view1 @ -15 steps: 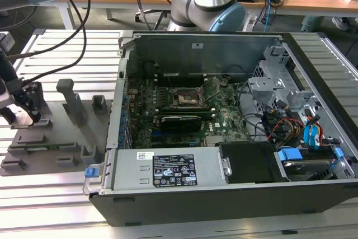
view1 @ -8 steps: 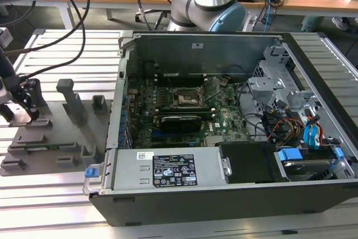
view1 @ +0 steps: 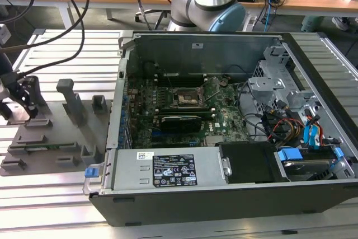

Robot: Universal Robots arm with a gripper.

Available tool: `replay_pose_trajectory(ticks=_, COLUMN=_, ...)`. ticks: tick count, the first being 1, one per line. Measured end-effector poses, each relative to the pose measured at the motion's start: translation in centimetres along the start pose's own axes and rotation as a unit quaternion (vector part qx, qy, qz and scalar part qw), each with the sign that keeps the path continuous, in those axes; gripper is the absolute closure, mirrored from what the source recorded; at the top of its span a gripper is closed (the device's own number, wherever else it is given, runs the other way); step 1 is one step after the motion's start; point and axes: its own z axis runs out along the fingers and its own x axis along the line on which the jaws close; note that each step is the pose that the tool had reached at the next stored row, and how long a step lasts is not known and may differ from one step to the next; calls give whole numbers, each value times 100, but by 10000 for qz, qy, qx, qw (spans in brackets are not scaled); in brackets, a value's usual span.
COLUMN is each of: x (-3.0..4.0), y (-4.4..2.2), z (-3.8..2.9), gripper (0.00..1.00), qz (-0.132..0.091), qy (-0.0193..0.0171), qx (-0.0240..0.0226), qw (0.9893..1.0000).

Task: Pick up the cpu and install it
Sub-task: 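Pick up the cpu and move it towards the insertion slot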

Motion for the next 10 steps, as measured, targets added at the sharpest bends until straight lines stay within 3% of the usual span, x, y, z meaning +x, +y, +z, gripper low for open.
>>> replay_pose_trajectory(ticks=10, x=-3, y=-6, z=-98, gripper=45, qz=0, qy=0, qx=0, qw=10000)
